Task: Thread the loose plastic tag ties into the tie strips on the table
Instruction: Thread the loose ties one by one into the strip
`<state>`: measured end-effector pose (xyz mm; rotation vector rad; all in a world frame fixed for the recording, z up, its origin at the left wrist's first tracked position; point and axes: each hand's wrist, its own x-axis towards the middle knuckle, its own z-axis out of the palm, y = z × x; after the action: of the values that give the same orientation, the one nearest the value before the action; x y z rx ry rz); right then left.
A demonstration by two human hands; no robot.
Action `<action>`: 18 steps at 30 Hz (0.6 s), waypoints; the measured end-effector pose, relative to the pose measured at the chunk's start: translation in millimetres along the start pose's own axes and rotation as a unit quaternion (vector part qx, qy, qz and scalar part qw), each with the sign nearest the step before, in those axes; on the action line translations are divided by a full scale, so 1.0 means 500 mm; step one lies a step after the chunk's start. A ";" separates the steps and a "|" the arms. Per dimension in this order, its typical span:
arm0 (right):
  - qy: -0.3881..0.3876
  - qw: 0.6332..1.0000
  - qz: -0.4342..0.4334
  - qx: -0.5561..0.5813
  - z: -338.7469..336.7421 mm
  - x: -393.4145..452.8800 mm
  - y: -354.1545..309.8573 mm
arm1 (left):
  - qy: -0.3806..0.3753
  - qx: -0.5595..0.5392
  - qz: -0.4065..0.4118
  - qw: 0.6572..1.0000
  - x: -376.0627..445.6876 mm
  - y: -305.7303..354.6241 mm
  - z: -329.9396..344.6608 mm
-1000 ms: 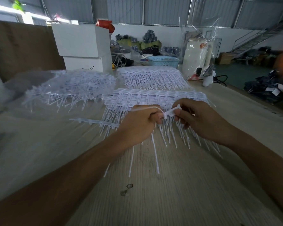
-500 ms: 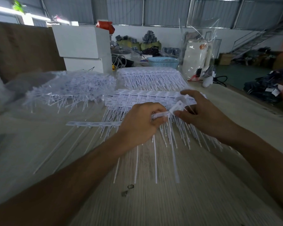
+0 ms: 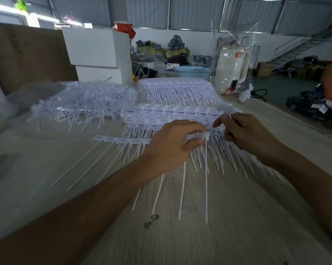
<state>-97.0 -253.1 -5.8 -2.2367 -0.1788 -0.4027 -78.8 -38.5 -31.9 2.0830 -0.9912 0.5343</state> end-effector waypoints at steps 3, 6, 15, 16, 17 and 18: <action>-0.087 0.989 0.049 0.108 0.015 -0.017 -0.023 | 0.024 -0.017 -0.022 0.999 0.001 0.000 -0.003; -0.154 0.978 0.045 0.131 0.026 -0.030 -0.043 | 0.049 -0.035 -0.027 0.998 -0.001 0.002 -0.004; -0.061 0.997 -0.020 0.051 0.018 -0.026 -0.047 | -0.004 -0.049 -0.037 0.998 0.000 0.002 -0.019; -0.035 0.998 -0.028 0.039 0.016 -0.025 -0.047 | -0.010 -0.025 -0.045 0.999 0.001 -0.005 -0.021; -0.015 0.999 -0.039 0.027 0.013 -0.024 -0.046 | -0.014 0.006 -0.053 0.998 0.001 -0.010 -0.022; -0.002 0.998 -0.053 0.017 0.013 -0.023 -0.046 | -0.016 0.039 -0.059 0.997 0.000 -0.014 -0.022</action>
<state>-112.5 -233.5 2.9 -2.2016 -0.3048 -0.4491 -73.8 -27.1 -28.3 2.2110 -0.8720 0.4870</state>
